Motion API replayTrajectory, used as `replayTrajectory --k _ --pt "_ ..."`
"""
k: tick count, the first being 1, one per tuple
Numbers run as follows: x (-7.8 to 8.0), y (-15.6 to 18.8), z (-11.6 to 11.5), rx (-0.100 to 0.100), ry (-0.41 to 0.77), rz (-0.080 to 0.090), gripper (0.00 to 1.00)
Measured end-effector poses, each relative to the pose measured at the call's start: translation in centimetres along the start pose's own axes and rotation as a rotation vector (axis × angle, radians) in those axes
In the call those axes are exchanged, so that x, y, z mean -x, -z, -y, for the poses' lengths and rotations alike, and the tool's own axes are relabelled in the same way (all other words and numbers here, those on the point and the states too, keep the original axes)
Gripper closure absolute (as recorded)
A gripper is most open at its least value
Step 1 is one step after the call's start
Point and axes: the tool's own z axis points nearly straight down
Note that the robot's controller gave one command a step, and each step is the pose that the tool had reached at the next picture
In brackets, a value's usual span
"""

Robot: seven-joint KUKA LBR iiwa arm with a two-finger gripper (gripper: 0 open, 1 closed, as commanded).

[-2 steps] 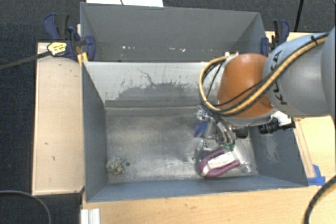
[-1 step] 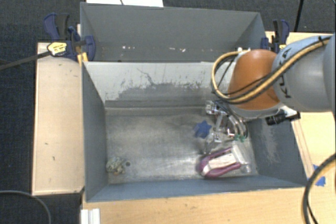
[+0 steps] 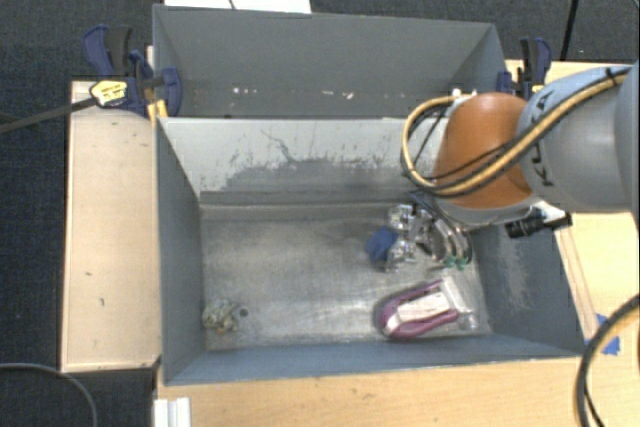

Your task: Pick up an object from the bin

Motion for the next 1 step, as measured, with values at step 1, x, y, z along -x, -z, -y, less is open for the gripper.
replayTrajectory --k 1 --pt "2.35 18.15 3.61 -0.001 0.003 0.008 1.0"
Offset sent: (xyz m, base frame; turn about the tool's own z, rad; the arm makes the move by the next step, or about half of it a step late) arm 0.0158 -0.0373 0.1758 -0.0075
